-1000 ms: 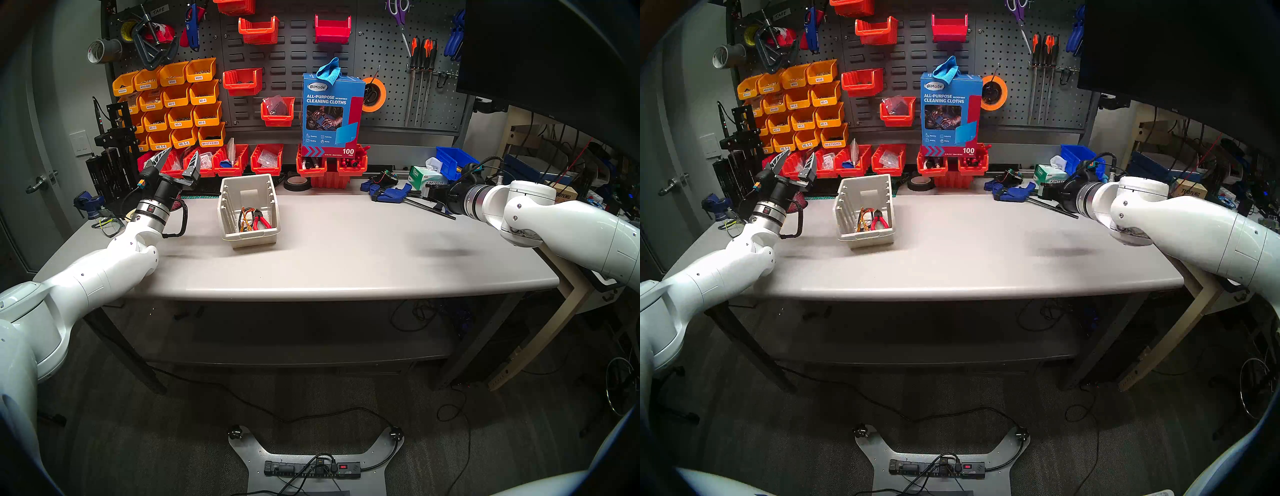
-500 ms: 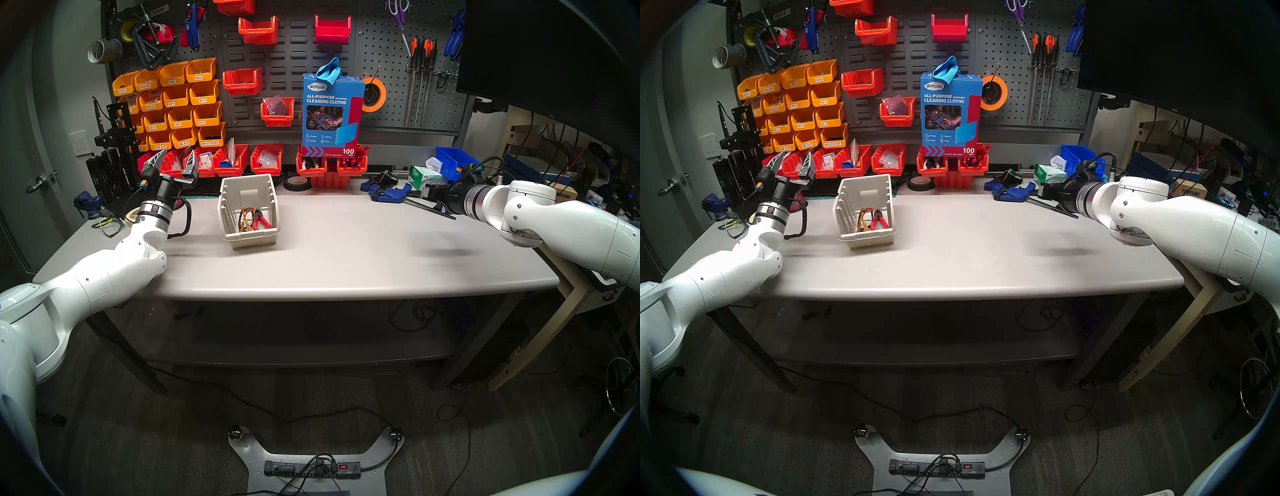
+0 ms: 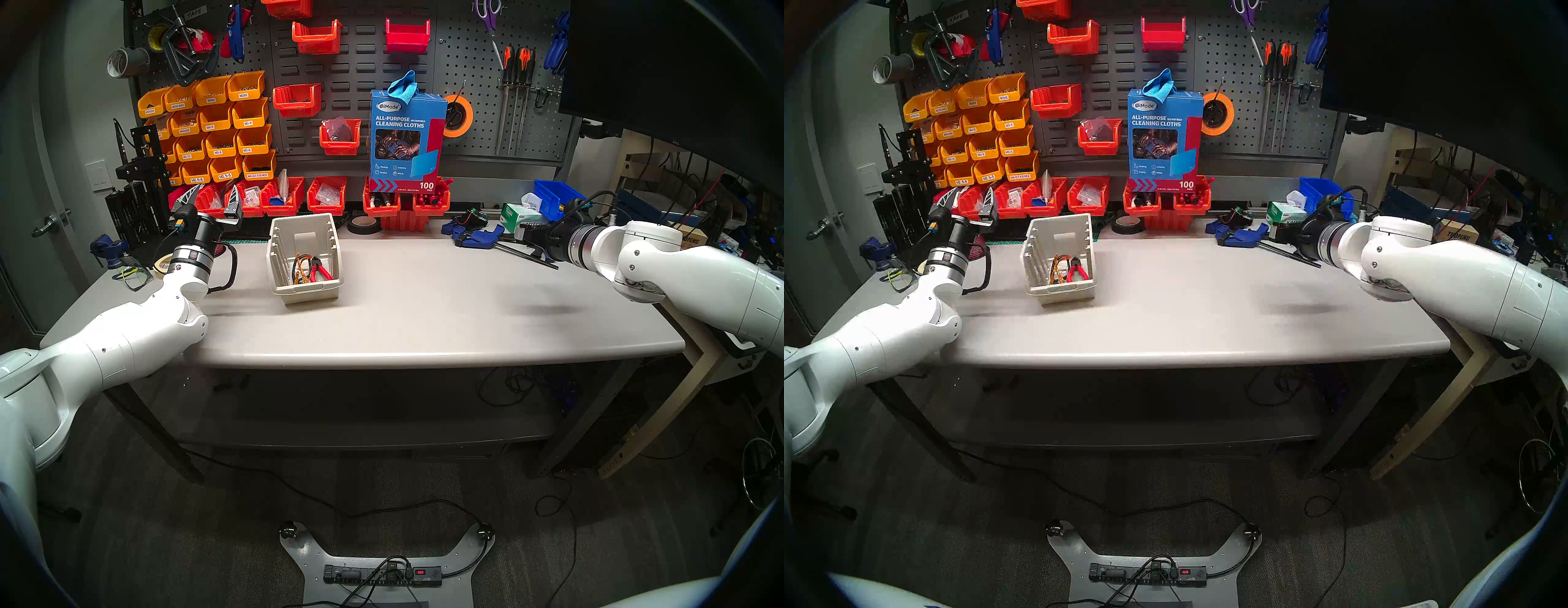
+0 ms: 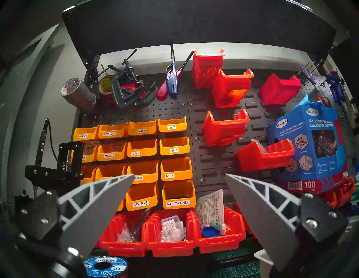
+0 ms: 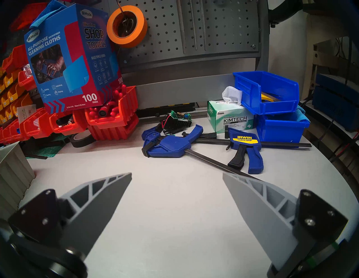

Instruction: Take out tools from the storage box

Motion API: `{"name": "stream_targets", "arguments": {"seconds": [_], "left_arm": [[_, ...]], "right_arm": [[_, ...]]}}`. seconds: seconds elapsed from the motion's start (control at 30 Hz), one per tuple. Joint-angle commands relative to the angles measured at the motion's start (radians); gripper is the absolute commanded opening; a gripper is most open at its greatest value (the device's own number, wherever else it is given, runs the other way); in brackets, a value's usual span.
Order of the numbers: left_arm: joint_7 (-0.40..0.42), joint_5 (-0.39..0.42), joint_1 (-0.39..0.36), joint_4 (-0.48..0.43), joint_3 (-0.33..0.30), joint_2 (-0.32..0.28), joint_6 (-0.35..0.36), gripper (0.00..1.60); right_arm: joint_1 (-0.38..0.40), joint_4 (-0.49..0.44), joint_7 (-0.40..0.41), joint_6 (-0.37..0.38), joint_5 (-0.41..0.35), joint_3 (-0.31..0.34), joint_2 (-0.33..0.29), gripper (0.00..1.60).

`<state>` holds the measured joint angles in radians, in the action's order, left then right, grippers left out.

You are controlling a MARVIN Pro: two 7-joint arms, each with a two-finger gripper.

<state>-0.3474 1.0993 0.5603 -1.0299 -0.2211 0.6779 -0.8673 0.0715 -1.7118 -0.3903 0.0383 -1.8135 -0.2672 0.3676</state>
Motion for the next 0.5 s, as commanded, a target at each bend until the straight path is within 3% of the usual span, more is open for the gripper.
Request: {"name": "stream_targets", "arguments": {"seconds": [0.0, 0.13, 0.23, 0.47], "left_arm": [[-0.109, -0.074, -0.016, -0.06, -0.005, -0.038, 0.041, 1.6], [-0.193, -0.123, -0.017, -0.096, 0.001, -0.049, 0.073, 1.6], [-0.224, -0.142, -0.016, -0.11, 0.001, -0.054, 0.089, 1.6], [-0.259, -0.163, -0.014, -0.126, 0.001, -0.058, 0.11, 1.6]], "right_arm": [[0.033, -0.006, 0.04, -0.022, 0.037, 0.026, 0.003, 1.6], [0.038, -0.008, 0.08, -0.033, 0.064, 0.027, 0.007, 1.6], [0.046, -0.016, 0.129, -0.036, 0.091, 0.029, 0.008, 1.6], [0.075, -0.072, 0.247, -0.027, 0.071, 0.062, 0.001, 1.6]]}}
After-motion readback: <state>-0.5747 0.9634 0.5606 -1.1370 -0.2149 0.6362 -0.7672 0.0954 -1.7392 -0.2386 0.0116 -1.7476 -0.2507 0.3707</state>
